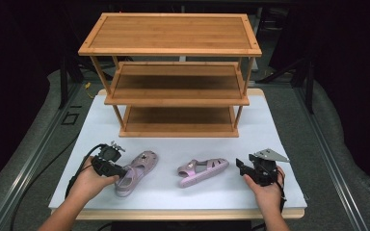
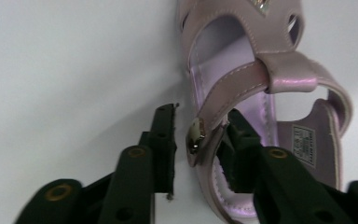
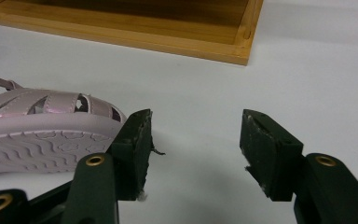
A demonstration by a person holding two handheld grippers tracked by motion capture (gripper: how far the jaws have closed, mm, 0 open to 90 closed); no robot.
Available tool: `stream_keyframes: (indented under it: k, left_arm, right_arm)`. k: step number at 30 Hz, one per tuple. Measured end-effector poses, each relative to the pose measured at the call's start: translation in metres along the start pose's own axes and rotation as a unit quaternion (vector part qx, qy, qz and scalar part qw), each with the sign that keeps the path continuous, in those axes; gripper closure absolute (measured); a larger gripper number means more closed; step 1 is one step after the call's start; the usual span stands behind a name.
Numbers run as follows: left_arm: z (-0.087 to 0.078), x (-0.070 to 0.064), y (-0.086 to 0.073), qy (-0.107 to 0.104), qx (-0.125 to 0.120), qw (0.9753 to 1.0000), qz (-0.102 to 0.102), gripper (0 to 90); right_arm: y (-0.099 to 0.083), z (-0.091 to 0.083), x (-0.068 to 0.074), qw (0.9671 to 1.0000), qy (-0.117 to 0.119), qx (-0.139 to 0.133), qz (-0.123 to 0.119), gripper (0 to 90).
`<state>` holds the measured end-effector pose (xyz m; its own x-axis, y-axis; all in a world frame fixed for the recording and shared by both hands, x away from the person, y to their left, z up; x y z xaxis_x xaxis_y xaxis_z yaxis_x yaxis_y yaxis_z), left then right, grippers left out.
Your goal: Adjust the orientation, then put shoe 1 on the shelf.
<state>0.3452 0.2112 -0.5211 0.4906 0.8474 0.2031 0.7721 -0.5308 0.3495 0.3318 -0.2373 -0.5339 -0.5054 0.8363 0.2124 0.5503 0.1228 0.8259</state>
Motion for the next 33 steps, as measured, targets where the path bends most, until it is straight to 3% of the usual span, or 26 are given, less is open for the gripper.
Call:
stream_keyframes:
  k: [2,11,15,18,26,33]
  left_arm:
    - [0.004,-0.001,0.000,-0.015,0.021,0.9997,0.000,74.3]
    - [0.007,-0.001,0.006,0.004,0.073,0.9970,0.026,80.1]
    - [0.008,0.000,0.008,-0.004,0.087,0.9958,0.026,81.4]
    - [0.008,0.002,0.010,0.006,0.095,0.9948,0.036,82.1]
    - [0.007,0.005,0.009,-0.013,0.080,0.9964,0.024,83.0]
    - [0.001,0.012,0.010,-0.017,0.045,0.9988,0.009,83.2]
  right_arm:
    - [0.000,0.000,0.000,1.0000,0.001,-0.001,0.001,43.9]
    - [-0.001,0.001,0.001,1.0000,0.005,0.002,0.004,43.8]
    - [-0.001,0.002,0.000,1.0000,0.003,0.002,0.005,43.7]
    - [-0.002,0.002,0.000,1.0000,0.005,0.002,0.005,43.8]
    - [-0.002,0.002,0.000,1.0000,0.006,0.002,0.006,43.8]
    - [-0.002,0.002,-0.001,0.9999,0.004,0.001,0.010,43.7]
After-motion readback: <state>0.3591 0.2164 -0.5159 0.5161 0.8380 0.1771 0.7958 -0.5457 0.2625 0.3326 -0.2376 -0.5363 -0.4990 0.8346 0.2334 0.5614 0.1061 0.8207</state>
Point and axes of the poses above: each handheld gripper's, and its own axes: z roughly forward along the jaws, y roughly out of its top, x roughly to its left, the point moved 4 cm from there along z, roughly forward along the jaws, and after that the axes turned 14 degrees about y, right-handed, at the moved point
